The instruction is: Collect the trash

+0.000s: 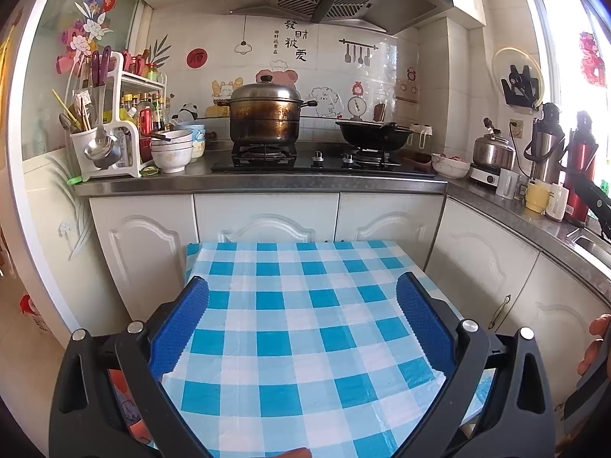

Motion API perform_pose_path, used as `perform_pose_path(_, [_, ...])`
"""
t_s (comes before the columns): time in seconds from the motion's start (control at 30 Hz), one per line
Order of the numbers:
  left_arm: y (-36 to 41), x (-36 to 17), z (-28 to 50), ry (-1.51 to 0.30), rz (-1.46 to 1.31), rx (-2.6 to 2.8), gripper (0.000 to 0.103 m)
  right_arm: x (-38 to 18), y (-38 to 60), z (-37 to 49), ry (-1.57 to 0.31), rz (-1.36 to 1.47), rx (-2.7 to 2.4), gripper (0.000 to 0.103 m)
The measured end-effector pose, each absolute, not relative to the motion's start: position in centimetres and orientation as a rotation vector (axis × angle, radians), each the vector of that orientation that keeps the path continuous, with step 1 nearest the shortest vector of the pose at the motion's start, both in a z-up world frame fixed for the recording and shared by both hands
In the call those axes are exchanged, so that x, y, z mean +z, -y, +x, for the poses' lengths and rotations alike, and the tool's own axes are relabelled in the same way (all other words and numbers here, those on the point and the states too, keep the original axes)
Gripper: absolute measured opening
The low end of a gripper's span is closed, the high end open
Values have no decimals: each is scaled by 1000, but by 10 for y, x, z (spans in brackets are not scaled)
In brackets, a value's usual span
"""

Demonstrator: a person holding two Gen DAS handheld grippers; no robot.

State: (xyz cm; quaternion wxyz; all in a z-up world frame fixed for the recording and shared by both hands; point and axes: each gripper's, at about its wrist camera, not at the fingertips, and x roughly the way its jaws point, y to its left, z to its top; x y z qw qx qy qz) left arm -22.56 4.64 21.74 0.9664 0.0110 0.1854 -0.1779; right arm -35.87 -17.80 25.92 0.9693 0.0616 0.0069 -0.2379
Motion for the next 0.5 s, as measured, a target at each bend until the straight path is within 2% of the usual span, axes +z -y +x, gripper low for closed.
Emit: perform_pose_path(0.5, [-45,214,-221,-386,12,-357,99,259,179,-356,-17,121,-460,98])
